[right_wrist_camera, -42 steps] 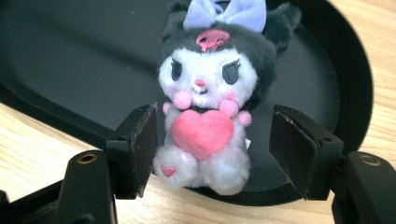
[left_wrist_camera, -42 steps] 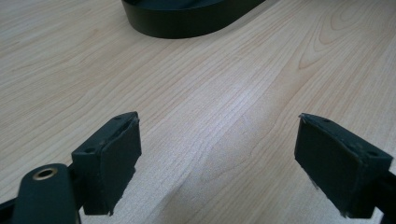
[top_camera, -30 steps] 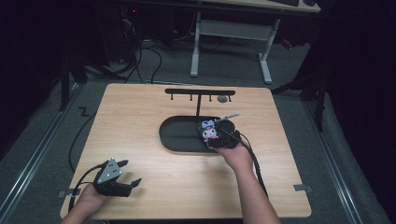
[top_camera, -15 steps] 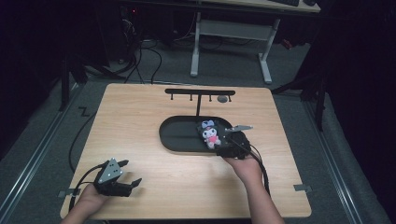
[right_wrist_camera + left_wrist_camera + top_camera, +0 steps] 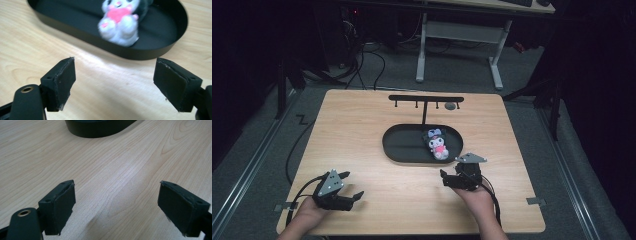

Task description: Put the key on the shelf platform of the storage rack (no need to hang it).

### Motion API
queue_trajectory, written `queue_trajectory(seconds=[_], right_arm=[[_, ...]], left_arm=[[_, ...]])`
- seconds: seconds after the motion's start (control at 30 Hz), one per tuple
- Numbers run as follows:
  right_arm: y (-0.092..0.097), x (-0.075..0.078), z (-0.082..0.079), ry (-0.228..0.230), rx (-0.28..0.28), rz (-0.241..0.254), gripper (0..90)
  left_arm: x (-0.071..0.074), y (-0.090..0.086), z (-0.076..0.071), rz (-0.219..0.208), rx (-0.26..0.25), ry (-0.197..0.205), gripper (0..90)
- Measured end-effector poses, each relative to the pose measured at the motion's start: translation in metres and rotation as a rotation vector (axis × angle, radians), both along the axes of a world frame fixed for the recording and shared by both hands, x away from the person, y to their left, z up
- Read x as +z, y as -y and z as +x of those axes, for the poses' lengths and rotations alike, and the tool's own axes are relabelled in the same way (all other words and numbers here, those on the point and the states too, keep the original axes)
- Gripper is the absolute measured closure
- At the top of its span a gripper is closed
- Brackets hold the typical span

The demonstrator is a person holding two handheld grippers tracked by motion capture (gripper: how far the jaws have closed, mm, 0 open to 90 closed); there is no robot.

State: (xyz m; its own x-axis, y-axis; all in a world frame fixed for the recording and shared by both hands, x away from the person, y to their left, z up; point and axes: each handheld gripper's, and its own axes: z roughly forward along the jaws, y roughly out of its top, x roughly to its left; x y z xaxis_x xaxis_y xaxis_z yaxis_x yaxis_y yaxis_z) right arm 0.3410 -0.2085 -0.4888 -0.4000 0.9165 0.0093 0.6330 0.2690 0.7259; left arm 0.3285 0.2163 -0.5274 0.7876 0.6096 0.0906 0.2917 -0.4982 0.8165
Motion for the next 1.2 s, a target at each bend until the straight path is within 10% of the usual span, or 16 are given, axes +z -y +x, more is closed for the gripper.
queue_trajectory(seconds=[0.43, 0.53, 1.2], right_arm=[[-0.011, -0.031, -0.053, 0.17, -0.014, 0.031, 16.6], [-0.013, -0.033, -0.063, 0.175, 0.026, -0.046, 16.4], [-0.006, -0.035, -0.067, 0.165, -0.017, -0.011, 16.2]], left_arm=[[0.0, 0.0, 0.0, -0.002, -0.013, -0.002, 15.5], [0.0, -0.001, 0.0, -0.007, -0.023, -0.005, 15.5], [0.0, 0.0, 0.003, -0.007, -0.025, -0.02, 15.5]])
